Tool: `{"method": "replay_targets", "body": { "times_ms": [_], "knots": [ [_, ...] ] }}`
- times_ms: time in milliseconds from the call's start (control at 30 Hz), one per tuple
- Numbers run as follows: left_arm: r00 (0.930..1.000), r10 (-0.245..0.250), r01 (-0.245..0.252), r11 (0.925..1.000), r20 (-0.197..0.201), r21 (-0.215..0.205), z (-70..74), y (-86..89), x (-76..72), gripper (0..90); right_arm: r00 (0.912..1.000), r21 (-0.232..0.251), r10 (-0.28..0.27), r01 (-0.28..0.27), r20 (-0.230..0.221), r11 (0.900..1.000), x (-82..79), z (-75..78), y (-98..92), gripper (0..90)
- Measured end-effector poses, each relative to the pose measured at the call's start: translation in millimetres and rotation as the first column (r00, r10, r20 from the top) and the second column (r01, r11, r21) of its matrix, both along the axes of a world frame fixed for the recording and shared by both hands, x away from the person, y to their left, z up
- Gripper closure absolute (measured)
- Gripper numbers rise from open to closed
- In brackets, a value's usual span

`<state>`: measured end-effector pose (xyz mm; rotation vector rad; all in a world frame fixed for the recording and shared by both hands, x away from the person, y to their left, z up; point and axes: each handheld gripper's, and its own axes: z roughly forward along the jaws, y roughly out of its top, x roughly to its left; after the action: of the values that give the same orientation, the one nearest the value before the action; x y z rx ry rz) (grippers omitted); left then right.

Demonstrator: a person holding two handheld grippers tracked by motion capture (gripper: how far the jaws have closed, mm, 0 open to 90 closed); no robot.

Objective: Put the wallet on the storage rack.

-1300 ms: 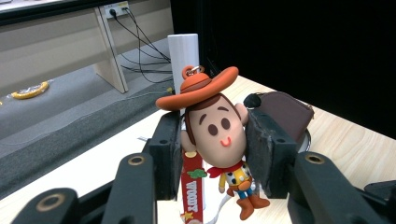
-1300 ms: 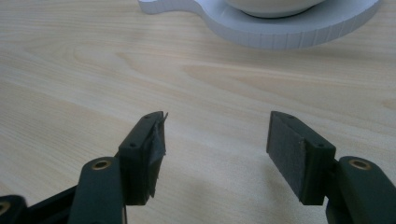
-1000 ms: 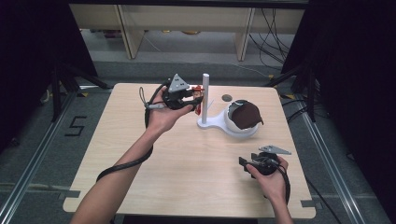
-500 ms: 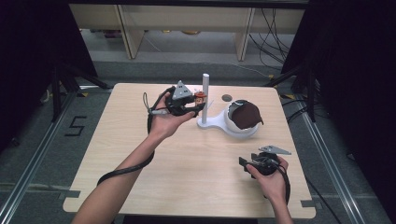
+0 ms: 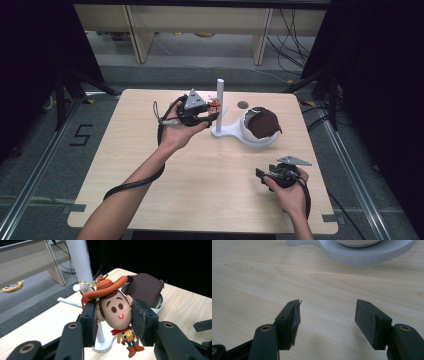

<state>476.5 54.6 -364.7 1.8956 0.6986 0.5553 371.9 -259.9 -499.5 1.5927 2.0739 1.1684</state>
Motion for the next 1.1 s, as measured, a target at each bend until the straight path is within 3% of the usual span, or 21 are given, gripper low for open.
{"method": "replay_targets", "body": {
  "times_ms": [200,267,300,400,433,500,767,867,900,933,967,1100],
  "knots": [
    [1.0000,-0.005,0.005,0.9999,-0.008,0.014,-5.5,-0.1,0.0,57.1,1.0000,-0.008,-0.005,0.005,0.004,1.000,-0.2,-0.1,-0.7,37.9],
    [0.9999,-0.001,0.001,1.0000,-0.013,0.001,-8.7,-1.5,0.1,57.1,1.0000,-0.008,-0.007,0.007,0.004,1.000,-0.2,-0.2,-0.7,37.9],
    [0.9999,-0.004,0.004,0.9998,-0.016,0.020,-9.4,-0.6,0.2,57.1,1.0000,-0.008,-0.007,0.007,0.004,1.000,-0.2,-0.1,-0.7,37.9],
    [0.9998,0.001,-0.001,1.0000,-0.019,0.005,-13.8,-2.5,0.7,57.1,0.9999,0.006,-0.004,0.004,0.013,1.000,-0.1,-0.3,-0.5,37.9],
    [0.9998,-0.004,0.004,0.9997,-0.020,0.023,-14.0,-1.7,0.9,57.1,0.9999,0.008,-0.002,0.002,0.010,1.000,-0.2,-0.1,-0.5,37.9],
    [0.9997,-0.002,0.002,1.0000,-0.024,0.009,-16.7,-3.5,1.0,57.1,1.0000,-0.006,-0.006,0.006,0.002,1.000,-0.9,1.2,-1.0,37.8],
    [0.9993,0.006,-0.006,0.9998,-0.037,0.019,-23.7,-5.4,1.4,57.1,0.9999,0.020,-0.004,0.004,0.016,1.000,-0.4,0.2,-0.8,37.6],
    [0.9991,0.005,-0.004,0.9997,-0.041,0.024,-26.8,-6.1,1.7,57.1,0.9998,0.016,-0.005,0.005,0.018,1.000,-0.4,0.5,-1.0,37.6],
    [0.9991,0.004,-0.003,0.9997,-0.042,0.023,-27.8,-6.3,2.0,57.1,0.9992,-0.021,0.012,-0.011,0.039,1.000,0.8,0.7,-3.8,37.6],
    [0.9989,0.006,-0.005,0.9997,-0.046,0.024,-29.2,-6.7,2.2,57.1,0.9992,-0.021,0.012,-0.011,0.039,1.000,0.8,0.7,-3.8,37.6],
    [0.9988,0.007,-0.006,0.9997,-0.048,0.023,-30.1,-6.9,2.4,57.1,0.9998,0.016,-0.005,0.005,0.017,1.000,-0.4,0.5,-1.0,37.5],
    [0.9985,0.011,-0.009,0.9996,-0.053,0.028,-32.4,-6.5,3.4,57.0,0.9998,0.016,-0.006,0.006,0.017,1.000,-0.4,0.4,-1.1,37.5]
  ]
}}
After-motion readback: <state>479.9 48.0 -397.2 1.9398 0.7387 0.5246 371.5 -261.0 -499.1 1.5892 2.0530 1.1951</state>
